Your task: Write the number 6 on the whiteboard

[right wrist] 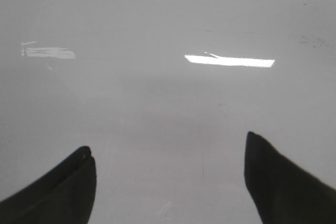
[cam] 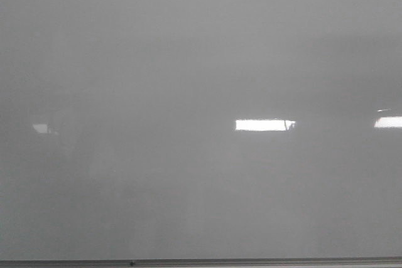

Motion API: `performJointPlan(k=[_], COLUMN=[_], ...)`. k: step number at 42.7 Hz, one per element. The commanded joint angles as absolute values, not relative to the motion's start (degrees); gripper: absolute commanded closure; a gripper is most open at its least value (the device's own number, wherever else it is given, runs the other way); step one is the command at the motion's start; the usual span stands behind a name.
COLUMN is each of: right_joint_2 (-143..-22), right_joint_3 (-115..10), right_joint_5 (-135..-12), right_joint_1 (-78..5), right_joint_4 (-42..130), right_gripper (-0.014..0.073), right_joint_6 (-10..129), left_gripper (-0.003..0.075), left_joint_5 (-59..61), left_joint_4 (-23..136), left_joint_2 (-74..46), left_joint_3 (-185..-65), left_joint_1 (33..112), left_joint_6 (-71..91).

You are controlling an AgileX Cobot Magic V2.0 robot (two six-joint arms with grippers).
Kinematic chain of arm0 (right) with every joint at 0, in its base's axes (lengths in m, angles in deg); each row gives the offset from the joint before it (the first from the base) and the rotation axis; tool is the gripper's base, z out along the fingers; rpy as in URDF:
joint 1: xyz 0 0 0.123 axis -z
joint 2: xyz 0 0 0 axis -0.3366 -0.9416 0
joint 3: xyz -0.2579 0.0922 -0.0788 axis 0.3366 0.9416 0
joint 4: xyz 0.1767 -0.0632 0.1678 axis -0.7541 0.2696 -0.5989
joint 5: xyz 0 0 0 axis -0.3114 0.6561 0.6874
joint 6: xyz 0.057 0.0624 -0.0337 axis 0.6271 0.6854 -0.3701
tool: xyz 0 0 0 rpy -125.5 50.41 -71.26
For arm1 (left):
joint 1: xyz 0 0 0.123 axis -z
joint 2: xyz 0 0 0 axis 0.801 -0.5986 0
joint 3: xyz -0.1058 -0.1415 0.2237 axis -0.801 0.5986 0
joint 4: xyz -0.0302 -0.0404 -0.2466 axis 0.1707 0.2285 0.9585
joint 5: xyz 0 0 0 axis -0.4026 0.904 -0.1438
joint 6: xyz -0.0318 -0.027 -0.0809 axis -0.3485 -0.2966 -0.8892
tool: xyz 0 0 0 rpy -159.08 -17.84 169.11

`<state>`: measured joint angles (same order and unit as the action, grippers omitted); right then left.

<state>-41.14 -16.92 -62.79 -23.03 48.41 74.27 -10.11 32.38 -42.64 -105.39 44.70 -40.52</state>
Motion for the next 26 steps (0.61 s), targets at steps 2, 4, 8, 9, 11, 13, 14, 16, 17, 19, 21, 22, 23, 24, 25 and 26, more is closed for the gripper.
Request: performJointPlan(k=[2, 4, 8, 9, 11, 13, 14, 16, 17, 19, 21, 22, 23, 24, 25, 26], right_joint_2=[-42.1, -42.1, -42.1, -42.1, -42.1, -42.1, -42.1, -42.1, -42.1, -42.1, -42.1, -42.1, -42.3, -42.6, -43.0, -43.5], right_joint_3=[-19.0, -19.0, -19.0, -19.0, -19.0, -19.0, -19.0, -19.0, -19.0, -19.0, -19.0, -19.1, -19.3, -19.5, -19.9, -20.1], right_joint_5=[-66.7, -66.7, -66.7, -66.7, -66.7, -66.7, -66.7, -66.7, -66.6, -66.1, -65.4, -64.6, -63.8, -63.0, -62.0, -61.1], right_joint_1=[-22.8, -22.8, -22.8, -22.8, -22.8, -22.8, -22.8, -22.8, -22.8, -22.8, -22.8, -22.8, -22.8, -22.8, -22.9, -23.0], right_joint_4=[48.3, 48.3, 48.3, 48.3, 48.3, 48.3, 48.3, 48.3, 48.1, 47.9, 47.7, 47.7, 47.7, 47.7, 47.7, 47.7], right_gripper=[-0.0006, -0.0006, -0.0006, -0.0006, -0.0006, -0.0006, -0.0006, -0.0006, -0.0006, -0.0006, -0.0006, -0.0006, -0.0006, -0.0006, -0.0006, -0.0006], right_joint_6=[74.1, 74.1, 74.1, 74.1, 74.1, 74.1, 74.1, 74.1, 74.1, 74.1, 74.1, 74.1, 74.1, 74.1, 74.1, 74.0], left_gripper=[0.0601, 0.0667, 0.0739, 0.0741, 0.0741, 0.0741, 0.0741, 0.0741, 0.0741, 0.0741, 0.0741, 0.0741, 0.0741, 0.0741, 0.0741, 0.0741], left_joint_5=[-14.6, -14.6, -13.7, -13.2, -11.6, -9.3, -7.6, -4.4, -2.6, 2.6, 6.9, 10.3, 12.9, 15.5, 18.2, 20.8], left_joint_4=[33.0, 33.0, 32.1, 31.3, 30.3, 28.7, 28.1, 26.6, 25.9, 25.3, 25.3, 25.4, 25.4, 25.5, 25.5, 25.5], left_joint_2=[-42.4, -42.4, -41.4, -41.0, -39.5, -37.8, -36.4, -34.1, -33.0, -30.8, -28.9, -27.9, -27.4, -26.9, -26.6, -26.3], left_joint_3=[-107.3, -107.3, -107.3, -107.3, -107.3, -107.4, -107.4, -107.5, -107.6, -108.4, -109.6, -110.3, -111.2, -112.5, -113.5, -114.2], left_joint_1=[44.6, 44.6, 44.6, 44.6, 44.6, 44.7, 44.9, 45.8, 46.3, 47.7, 49.6, 50.8, 52.1, 54.2, 55.8, 56.9], left_joint_6=[-41.0, -41.0, -40.9, -40.9, -40.9, -40.9, -40.9, -40.7, -40.4, -39.1, -36.4, -34.8, -33.3, -31.0, -29.7, -27.7])
